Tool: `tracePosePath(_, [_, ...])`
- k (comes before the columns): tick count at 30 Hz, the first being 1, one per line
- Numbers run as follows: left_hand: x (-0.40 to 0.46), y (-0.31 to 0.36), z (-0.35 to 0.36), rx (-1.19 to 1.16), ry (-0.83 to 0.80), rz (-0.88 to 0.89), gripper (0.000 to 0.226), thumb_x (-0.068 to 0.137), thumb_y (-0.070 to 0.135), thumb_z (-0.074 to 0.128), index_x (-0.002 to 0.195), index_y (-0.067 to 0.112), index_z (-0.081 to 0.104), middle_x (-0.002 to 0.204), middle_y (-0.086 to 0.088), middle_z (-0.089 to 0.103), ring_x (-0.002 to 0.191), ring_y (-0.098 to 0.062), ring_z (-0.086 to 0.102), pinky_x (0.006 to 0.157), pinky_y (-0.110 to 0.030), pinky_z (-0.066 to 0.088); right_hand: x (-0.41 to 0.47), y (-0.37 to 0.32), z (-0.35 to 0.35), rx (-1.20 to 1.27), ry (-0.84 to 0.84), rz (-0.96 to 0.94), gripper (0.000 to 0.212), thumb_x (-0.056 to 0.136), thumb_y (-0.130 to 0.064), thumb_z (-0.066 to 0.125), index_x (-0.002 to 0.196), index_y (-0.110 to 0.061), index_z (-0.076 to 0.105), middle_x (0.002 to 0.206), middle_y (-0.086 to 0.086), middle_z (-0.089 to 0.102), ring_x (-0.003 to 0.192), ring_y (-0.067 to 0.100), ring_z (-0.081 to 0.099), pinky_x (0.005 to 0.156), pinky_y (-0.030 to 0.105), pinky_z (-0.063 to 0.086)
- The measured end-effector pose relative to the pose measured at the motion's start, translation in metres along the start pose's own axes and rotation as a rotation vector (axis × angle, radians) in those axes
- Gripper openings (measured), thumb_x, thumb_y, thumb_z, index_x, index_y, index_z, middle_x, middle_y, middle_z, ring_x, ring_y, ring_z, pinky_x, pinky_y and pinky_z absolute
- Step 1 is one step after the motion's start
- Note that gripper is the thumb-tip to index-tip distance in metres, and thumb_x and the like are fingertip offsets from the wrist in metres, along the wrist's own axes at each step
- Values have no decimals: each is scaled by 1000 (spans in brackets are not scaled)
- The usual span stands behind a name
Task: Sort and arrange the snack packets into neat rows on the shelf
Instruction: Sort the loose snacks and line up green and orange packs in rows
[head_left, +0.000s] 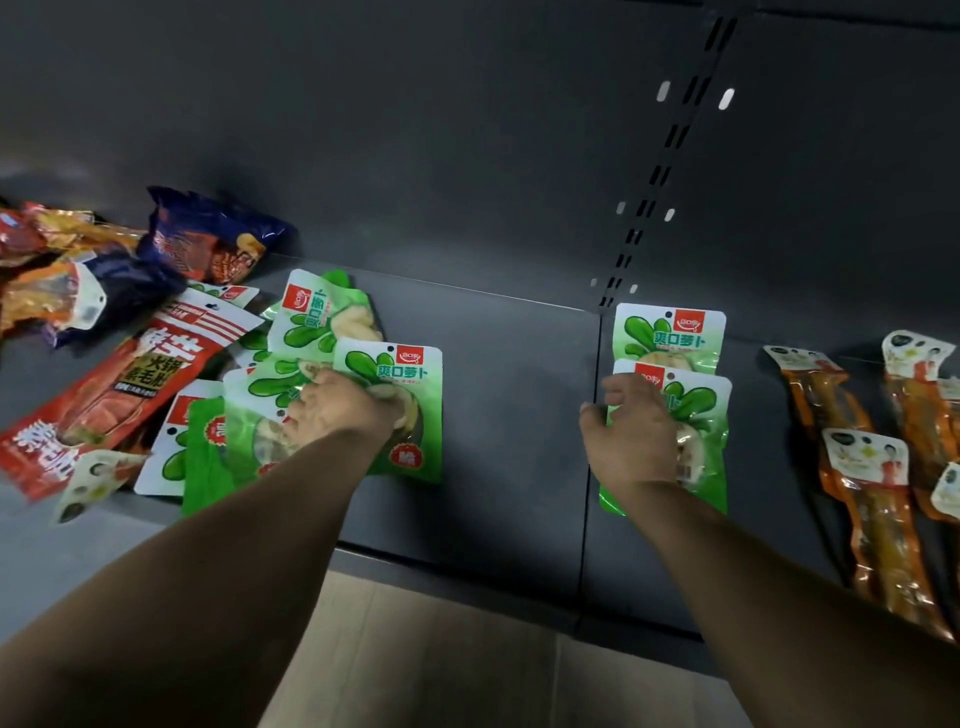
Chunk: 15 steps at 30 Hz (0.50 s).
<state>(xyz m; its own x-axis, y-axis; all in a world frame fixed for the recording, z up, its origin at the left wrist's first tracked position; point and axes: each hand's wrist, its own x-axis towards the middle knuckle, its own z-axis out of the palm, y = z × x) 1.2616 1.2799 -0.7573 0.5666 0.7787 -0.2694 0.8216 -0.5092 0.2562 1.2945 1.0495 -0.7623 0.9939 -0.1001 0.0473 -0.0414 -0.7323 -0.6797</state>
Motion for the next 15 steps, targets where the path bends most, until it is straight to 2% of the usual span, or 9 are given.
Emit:
tracePosePath(2, [8,-2,-1,-128,-36,-35,80,81,45,66,140,2,32,138,-18,47,128,-35,42,107,-45,31,-4,-1,4,-4,-13,-9,28,87,-15,61,114,-7,59,111,9,60,103,27,56,84,28,38])
tracePosePath(4, [12,-4,-4,-272,-65,-40,64,79,35,71,128,2,48,126,-16,58,117,-34,53,97,-41,42,-5,-3,7,-12,-29,-7,29,88,-16,60,116,-8,58,113,9,60,103,26,56,82,26,37])
tracePosePath(7, [12,-3,-9,-323,-102,-3,45,81,32,72,113,3,60,120,-14,63,113,-32,57,86,-32,43,-6,-11,12,2,-62,2,29,89,-16,58,117,-9,57,115,8,58,104,25,56,83,26,37])
tracePosePath(9, [11,-1,-12,-328,-126,2,46,82,34,72,115,4,61,122,-12,63,115,-29,56,91,-30,43,-8,-17,17,31,-83,16,29,89,-16,59,117,-9,58,114,7,58,103,25,57,85,26,39])
tracePosePath(11, [12,-2,-11,-433,-158,3,44,82,29,72,117,4,62,120,-11,63,112,-29,57,94,-31,45,-9,-22,25,65,-113,34,28,89,-19,60,115,-10,59,113,8,60,101,24,59,86,27,42])
tracePosePath(15, [9,-7,-11,-835,-325,25,13,83,16,72,93,9,66,92,-4,69,75,-15,61,70,-23,47,-15,-34,35,209,-265,140,40,88,-29,64,123,-10,56,119,7,62,108,21,58,87,23,40])
